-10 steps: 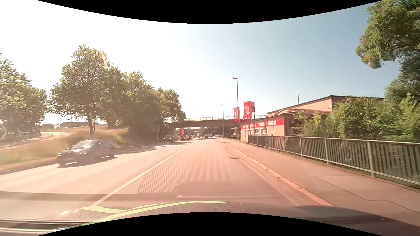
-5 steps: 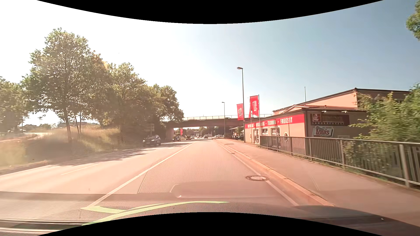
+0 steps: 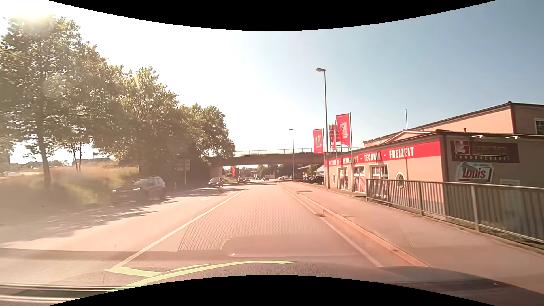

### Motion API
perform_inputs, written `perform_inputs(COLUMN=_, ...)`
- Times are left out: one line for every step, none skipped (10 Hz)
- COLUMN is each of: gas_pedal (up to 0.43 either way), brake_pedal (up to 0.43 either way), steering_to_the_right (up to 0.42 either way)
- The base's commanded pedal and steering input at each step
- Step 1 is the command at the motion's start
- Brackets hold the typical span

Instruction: Follow the waypoints while adhering to traffic rules and regulations

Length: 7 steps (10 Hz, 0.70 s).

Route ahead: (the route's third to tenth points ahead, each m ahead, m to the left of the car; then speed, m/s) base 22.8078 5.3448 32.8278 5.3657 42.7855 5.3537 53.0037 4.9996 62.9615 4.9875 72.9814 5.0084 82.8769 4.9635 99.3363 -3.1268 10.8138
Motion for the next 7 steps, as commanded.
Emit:
perform_inputs(gas_pedal=0.087, brake_pedal=0.0, steering_to_the_right=-0.006)
perform_inputs(gas_pedal=0.087, brake_pedal=0.0, steering_to_the_right=-0.006)
perform_inputs(gas_pedal=0.087, brake_pedal=0.0, steering_to_the_right=-0.005)
perform_inputs(gas_pedal=0.087, brake_pedal=0.0, steering_to_the_right=-0.005)
perform_inputs(gas_pedal=0.087, brake_pedal=0.0, steering_to_the_right=-0.005)
perform_inputs(gas_pedal=0.087, brake_pedal=0.0, steering_to_the_right=-0.005)
perform_inputs(gas_pedal=0.087, brake_pedal=0.0, steering_to_the_right=-0.005)
